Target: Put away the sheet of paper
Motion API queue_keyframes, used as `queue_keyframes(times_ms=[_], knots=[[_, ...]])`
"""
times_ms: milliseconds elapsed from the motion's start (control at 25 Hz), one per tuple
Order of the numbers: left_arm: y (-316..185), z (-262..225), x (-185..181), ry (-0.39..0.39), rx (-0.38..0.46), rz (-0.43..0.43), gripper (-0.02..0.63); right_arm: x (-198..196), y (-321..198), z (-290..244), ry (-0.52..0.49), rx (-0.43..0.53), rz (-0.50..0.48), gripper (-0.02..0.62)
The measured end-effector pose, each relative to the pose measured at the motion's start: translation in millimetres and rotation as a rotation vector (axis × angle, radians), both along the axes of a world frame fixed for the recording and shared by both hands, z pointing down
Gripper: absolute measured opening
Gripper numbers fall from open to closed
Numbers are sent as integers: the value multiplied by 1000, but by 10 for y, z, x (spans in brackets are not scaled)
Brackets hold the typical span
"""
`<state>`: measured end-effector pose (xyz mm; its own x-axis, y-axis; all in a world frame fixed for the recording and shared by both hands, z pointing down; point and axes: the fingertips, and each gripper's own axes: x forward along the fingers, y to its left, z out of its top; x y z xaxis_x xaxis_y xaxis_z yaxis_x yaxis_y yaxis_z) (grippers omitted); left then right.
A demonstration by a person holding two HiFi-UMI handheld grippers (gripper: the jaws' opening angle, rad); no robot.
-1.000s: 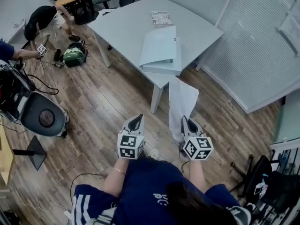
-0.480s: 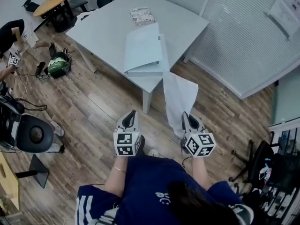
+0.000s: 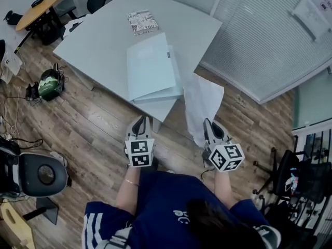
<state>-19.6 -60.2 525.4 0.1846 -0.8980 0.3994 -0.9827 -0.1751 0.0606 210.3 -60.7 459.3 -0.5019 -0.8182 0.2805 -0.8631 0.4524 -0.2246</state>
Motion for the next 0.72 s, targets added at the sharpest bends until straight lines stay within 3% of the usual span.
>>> queue_keyframes(times_ms=[480,720], knots=[[-815,216,-11,-137,-69,202,121,-186,-592,10,-21,-20,101,8],[-1005,258,16,-273,-50,280,167,-279,-747,-17,-31,-14,134,8]])
